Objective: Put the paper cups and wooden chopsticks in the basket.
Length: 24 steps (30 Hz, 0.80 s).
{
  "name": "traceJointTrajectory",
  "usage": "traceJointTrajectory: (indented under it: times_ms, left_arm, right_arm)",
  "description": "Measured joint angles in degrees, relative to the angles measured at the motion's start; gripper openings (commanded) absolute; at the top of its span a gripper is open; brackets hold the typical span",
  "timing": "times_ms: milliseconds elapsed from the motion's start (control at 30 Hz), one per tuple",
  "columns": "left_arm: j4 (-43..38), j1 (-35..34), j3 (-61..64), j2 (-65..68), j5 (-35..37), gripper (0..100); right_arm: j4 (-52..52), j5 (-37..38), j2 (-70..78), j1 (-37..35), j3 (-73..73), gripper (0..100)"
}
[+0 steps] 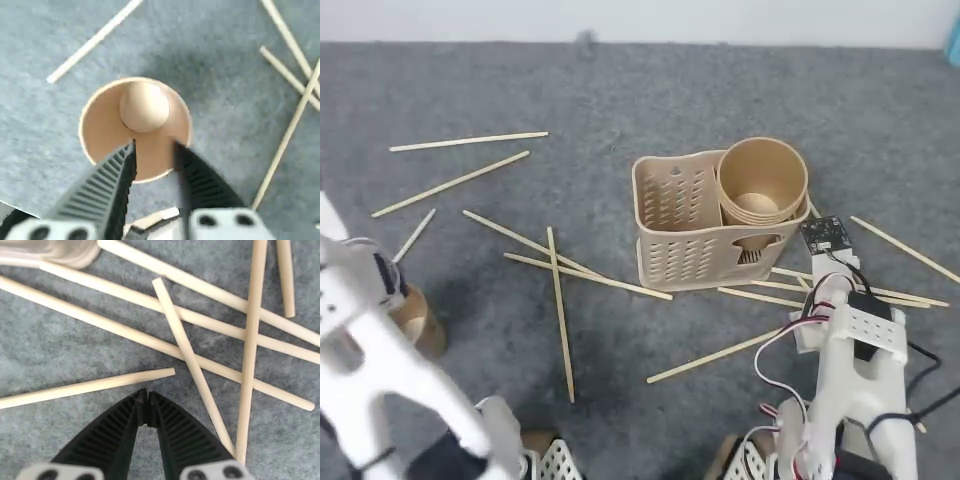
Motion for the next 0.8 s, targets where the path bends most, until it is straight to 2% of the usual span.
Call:
traceJointTrajectory:
  times_ms: [233,300,500,667,800]
  left_arm:
    - [-0.44,1.05,6.77,-4.66,0.0,18]
    - [-3.16,2.2,10.2,-4.57,-0.09,14]
    - [-12.04,5.36,17.05,-0.97,0.0,12]
    - [-15.3,5.54,18.02,2.46,0.0,11]
    - [-15.47,5.45,18.9,3.16,0.0,0]
  right_arm:
    - [0.0,0.0,0.0,0.0,0.0,0.8]
    - [0.0,0.0,0.0,0.0,0.0,0.8]
    - [0.0,0.0,0.0,0.0,0.0,0.8]
    - [0.0,0.0,0.0,0.0,0.0,0.8]
    - [0.0,0.0,0.0,0.0,0.0,0.8]
